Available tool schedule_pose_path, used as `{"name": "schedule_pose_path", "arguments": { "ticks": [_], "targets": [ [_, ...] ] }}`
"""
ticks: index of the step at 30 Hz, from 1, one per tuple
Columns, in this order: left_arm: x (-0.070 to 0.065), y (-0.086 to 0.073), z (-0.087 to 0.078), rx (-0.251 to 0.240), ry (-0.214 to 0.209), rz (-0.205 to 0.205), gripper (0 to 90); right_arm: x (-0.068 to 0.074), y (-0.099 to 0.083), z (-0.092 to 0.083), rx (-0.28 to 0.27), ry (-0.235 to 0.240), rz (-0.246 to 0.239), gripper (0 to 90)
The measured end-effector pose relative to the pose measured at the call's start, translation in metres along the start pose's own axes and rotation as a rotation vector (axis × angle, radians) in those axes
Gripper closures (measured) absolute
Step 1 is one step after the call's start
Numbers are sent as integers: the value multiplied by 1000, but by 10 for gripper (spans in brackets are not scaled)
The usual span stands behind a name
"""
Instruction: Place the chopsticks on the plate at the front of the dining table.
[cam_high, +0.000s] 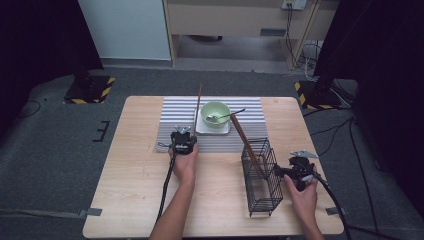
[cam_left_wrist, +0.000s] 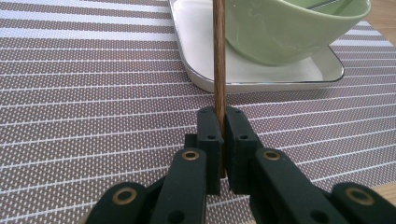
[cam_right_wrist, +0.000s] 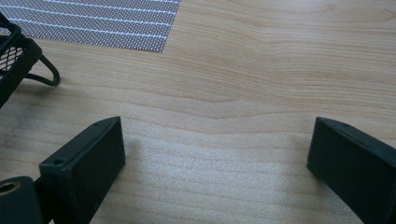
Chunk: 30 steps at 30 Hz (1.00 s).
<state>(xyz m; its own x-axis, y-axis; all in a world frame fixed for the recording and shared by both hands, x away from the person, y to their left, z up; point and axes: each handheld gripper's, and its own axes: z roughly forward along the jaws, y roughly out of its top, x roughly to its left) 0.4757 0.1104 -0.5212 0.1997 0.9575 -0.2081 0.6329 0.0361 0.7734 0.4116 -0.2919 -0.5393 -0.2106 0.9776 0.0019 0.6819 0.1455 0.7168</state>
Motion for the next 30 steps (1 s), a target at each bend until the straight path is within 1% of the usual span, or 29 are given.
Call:
{"name": "schedule_pose_path", "arguments": {
  "ticks": [12, 27, 30],
  "targets": [
    [0, 0, -2, 2, 8, 5, 856, 0, 0, 0, 1, 2, 1, 41],
    [-1, -1, -1, 12, 14, 6, 856, 0, 0, 0, 1, 3, -2, 41],
    [-1, -1, -1, 21, 18, 4, 856, 0, 0, 0, 1, 3, -3, 41]
  ]
}}
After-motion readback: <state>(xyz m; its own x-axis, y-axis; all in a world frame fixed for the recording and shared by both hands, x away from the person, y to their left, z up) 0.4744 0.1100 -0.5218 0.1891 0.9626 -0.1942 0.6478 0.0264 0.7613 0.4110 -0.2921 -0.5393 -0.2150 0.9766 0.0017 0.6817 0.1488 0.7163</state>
